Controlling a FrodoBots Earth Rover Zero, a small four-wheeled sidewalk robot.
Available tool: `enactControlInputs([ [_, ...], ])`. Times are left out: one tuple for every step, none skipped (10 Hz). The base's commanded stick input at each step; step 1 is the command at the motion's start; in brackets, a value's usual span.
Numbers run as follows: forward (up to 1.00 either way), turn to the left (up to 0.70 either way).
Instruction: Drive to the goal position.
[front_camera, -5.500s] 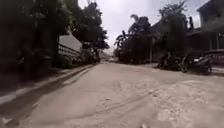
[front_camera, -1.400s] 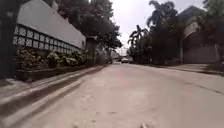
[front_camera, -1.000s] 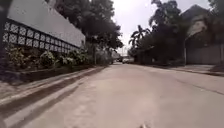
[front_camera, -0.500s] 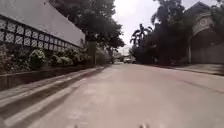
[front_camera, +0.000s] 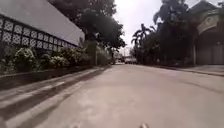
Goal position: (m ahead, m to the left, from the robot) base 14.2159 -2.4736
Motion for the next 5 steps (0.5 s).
enactControlInputs([
  [1.0,-0.36],
  [1.0,-0.27],
  [1.0,-0.15],
  [1.0,-0.02],
  [1.0,0.0],
])
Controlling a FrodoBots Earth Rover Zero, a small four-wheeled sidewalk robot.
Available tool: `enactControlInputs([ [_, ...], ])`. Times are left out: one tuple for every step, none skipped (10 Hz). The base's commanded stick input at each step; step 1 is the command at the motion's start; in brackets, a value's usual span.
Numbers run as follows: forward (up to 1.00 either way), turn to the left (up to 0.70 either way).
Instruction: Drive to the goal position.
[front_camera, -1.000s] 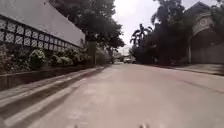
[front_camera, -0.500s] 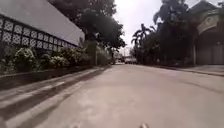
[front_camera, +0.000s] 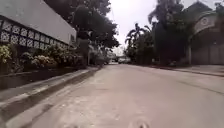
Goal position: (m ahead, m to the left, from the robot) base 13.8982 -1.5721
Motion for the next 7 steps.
enactControlInputs([
  [1.0,0.0],
  [1.0,0.0],
  [1.0,0.0],
  [1.0,0.0],
  [1.0,0.0],
  [1.0,0.0],
  [1.0,0.0],
])
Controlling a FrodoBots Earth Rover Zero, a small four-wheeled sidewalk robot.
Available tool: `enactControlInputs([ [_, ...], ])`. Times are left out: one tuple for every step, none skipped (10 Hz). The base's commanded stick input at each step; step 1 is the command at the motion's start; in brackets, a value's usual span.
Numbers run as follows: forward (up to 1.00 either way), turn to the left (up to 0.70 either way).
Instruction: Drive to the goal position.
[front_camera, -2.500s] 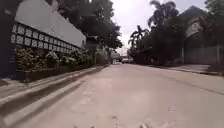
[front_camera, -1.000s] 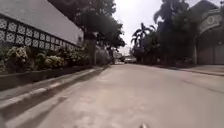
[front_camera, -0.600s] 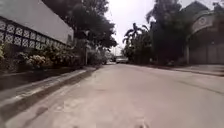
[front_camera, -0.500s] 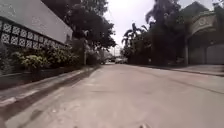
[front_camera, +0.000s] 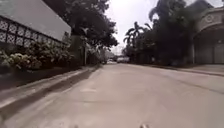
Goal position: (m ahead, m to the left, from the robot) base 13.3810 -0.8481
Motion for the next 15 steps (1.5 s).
enactControlInputs([
  [1.0,0.0],
  [1.0,0.0],
  [1.0,0.0],
  [1.0,0.0],
  [1.0,0.0],
  [1.0,0.0],
  [1.0,0.0],
  [1.0,0.0],
  [1.0,0.0],
  [1.0,0.0],
  [1.0,0.0],
  [1.0,0.0],
  [1.0,0.0],
  [1.0,0.0],
  [1.0,0.0],
])
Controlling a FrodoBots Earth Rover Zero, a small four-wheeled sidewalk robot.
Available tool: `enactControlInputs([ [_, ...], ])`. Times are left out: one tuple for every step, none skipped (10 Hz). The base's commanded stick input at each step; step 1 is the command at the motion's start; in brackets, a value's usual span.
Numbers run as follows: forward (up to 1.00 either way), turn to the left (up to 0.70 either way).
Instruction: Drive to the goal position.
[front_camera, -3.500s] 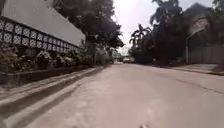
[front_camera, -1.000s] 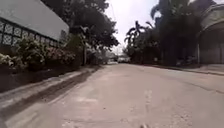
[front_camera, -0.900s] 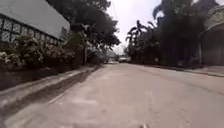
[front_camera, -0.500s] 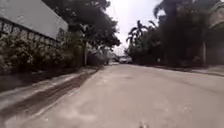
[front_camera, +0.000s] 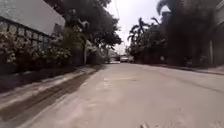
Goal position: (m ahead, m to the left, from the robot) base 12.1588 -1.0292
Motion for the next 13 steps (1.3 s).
enactControlInputs([
  [1.0,0.0],
  [1.0,0.0],
  [1.0,0.0],
  [1.0,0.0],
  [1.0,-0.1],
  [1.0,-0.19],
  [1.0,-0.28],
  [1.0,-0.37],
  [1.0,-0.24],
  [1.0,-0.12],
  [1.0,-0.04],
  [1.0,-0.01],
  [1.0,0.0],
])
